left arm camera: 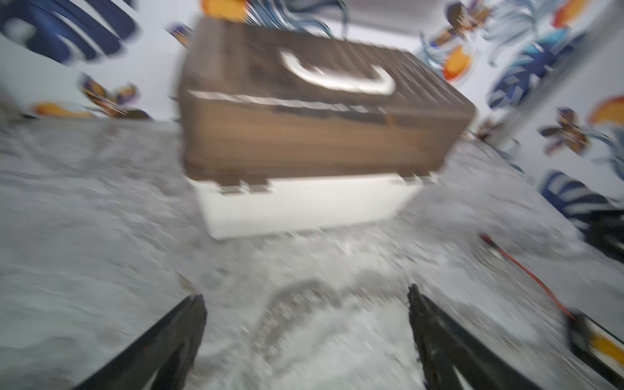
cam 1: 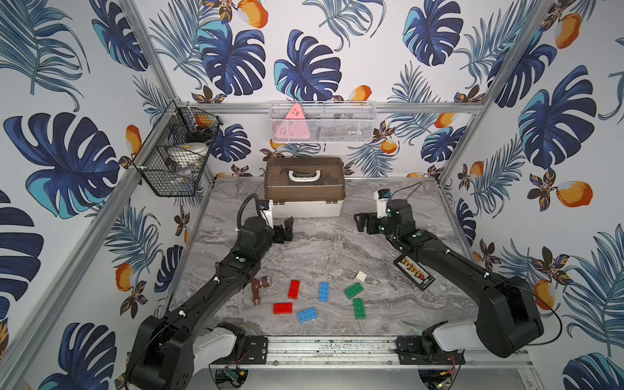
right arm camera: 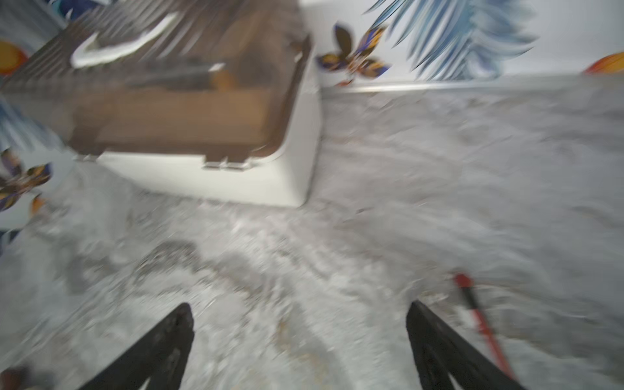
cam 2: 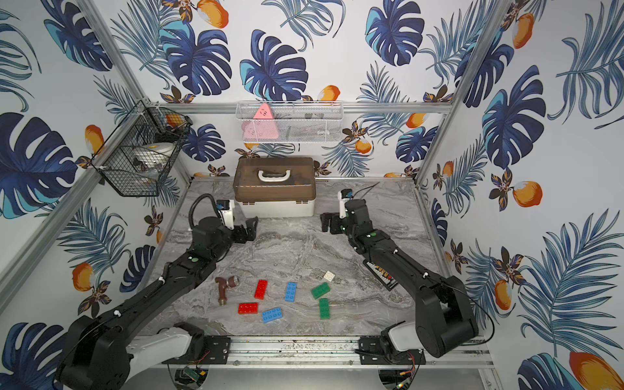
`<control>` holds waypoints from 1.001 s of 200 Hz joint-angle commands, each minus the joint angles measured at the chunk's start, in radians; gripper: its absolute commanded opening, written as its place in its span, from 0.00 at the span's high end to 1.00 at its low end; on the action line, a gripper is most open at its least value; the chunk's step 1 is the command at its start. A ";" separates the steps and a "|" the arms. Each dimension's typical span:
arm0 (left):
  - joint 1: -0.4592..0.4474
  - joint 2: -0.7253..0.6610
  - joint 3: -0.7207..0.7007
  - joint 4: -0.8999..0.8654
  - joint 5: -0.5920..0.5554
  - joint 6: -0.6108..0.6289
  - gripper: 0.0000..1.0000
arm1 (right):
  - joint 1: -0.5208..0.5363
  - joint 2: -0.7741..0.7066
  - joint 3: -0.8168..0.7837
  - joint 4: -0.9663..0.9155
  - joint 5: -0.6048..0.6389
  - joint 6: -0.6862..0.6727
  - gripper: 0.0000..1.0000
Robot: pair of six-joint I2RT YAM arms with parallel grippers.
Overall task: Assemble a small pinwheel with lego
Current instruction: Move the lego brick at the center of the board.
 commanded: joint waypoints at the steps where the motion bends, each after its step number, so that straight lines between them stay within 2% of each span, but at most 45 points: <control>1: -0.122 0.000 0.053 -0.255 0.048 -0.092 0.01 | 0.120 0.045 0.056 -0.394 -0.093 0.183 0.02; 31: -0.141 0.068 0.123 -0.444 0.142 -0.260 0.01 | 0.234 0.090 0.027 -0.374 -0.181 0.373 0.10; 56: -0.140 0.092 0.145 -0.580 0.129 -0.358 0.01 | 0.310 0.197 0.048 -0.430 -0.238 0.440 0.12; 80: -0.136 0.129 0.179 -0.652 0.144 -0.349 0.01 | 0.390 0.221 0.013 -0.373 -0.243 0.519 0.17; 101: -0.115 0.146 0.194 -0.719 0.144 -0.333 0.01 | 0.454 0.258 0.040 -0.425 -0.203 0.556 0.18; 137: 0.013 0.067 0.111 -0.690 0.269 -0.343 0.01 | 0.501 0.331 0.054 -0.426 -0.154 0.564 0.27; 155: 0.067 0.035 0.070 -0.680 0.325 -0.340 0.01 | 0.508 0.373 0.088 -0.434 -0.123 0.532 0.36; 176: 0.080 0.011 0.052 -0.697 0.338 -0.325 0.01 | 0.508 0.431 0.172 -0.507 -0.087 0.476 0.48; 200: 0.087 0.016 0.052 -0.712 0.351 -0.314 0.01 | 0.506 0.440 0.210 -0.564 -0.007 0.404 0.70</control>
